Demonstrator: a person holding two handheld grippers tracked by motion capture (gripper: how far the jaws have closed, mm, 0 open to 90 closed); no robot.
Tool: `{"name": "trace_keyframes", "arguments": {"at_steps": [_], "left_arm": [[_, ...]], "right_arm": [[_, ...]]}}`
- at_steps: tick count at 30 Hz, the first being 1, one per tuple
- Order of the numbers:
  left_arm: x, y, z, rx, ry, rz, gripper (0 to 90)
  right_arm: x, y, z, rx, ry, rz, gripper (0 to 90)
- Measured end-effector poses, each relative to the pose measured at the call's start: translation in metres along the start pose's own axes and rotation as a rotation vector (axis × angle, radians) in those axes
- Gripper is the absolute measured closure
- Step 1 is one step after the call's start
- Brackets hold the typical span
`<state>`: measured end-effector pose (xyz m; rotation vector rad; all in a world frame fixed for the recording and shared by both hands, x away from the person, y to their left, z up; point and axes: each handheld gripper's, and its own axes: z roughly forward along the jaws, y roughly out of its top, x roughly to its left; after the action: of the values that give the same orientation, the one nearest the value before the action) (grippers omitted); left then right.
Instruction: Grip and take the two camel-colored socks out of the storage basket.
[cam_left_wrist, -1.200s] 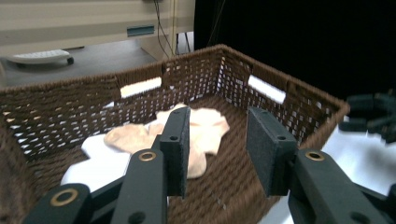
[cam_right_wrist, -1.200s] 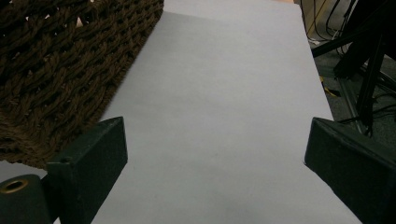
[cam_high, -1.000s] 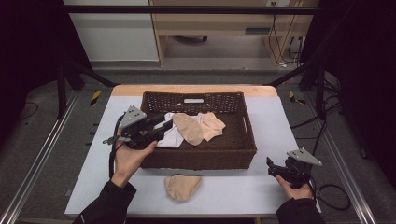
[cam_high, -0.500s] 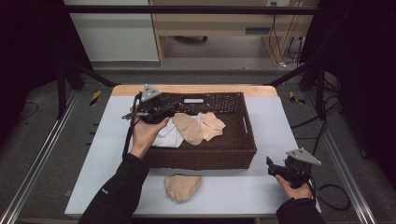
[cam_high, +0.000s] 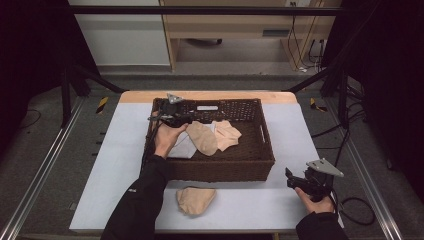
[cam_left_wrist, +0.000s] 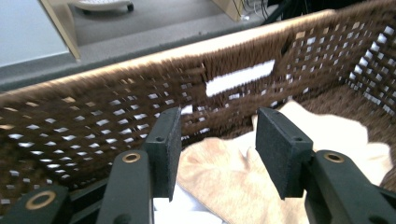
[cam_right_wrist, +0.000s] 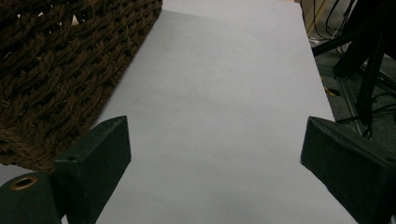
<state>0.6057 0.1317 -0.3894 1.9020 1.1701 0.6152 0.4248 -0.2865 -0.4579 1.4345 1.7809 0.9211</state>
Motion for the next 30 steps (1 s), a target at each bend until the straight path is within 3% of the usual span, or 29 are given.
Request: {"name": "trace_keyframes", "arguments": {"at_steps": [6, 10, 13, 20, 30], "left_arm": [[-0.004, -0.011, 0.016, 0.032, -0.011, 0.006, 52.2], [-0.001, -0.016, 0.022, 0.082, -0.015, 0.000, 54.1], [0.000, -0.019, 0.025, 0.118, 0.010, 0.022, 55.7], [-0.001, -0.025, 0.033, 0.183, 0.020, 0.072, 54.4], [-0.001, -0.030, 0.039, 0.232, 0.019, 0.106, 56.8]], "right_arm": [[0.000, 0.000, 0.000, 0.009, 0.001, -0.005, 8.8], [0.001, -0.001, 0.001, 0.012, 0.001, -0.011, 9.0], [0.001, -0.001, 0.001, 0.013, 0.002, -0.013, 9.3], [0.001, -0.001, 0.001, 0.012, 0.001, -0.008, 9.3], [0.000, -0.001, 0.001, 0.016, 0.000, -0.011, 9.3]]}}
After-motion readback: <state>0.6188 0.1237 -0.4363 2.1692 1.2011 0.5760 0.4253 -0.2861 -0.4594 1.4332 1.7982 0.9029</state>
